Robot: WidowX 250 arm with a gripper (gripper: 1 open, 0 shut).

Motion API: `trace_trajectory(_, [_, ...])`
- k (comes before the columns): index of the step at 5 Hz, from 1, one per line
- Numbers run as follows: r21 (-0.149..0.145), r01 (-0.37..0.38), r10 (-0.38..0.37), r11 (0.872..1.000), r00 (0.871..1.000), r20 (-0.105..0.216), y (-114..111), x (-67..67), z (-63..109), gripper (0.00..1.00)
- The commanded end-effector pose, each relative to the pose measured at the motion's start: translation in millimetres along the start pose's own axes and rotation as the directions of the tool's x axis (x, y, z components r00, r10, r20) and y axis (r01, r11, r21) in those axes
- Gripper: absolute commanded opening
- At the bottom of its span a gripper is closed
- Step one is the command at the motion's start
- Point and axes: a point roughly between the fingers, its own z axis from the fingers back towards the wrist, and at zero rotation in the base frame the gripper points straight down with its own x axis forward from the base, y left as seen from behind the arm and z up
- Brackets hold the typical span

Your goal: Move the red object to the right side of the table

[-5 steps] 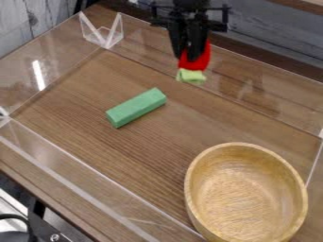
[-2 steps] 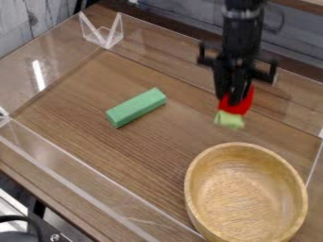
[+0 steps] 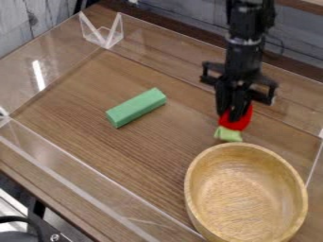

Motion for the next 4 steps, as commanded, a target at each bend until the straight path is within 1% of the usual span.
trace_trajectory(1, [0.013, 0.006, -0.007, 1.0, 0.998, 0.061, 4.1, 12.8, 5.7, 0.0])
trace_trajectory(2, [0.021, 0.005, -0.006, 1.0, 0.998, 0.059, 7.3, 17.4, -7.0, 0.0])
trace_trajectory(4, [0.028, 0.005, -0.006, 1.0, 0.999, 0.05, 8.6, 23.0, -19.4, 0.0])
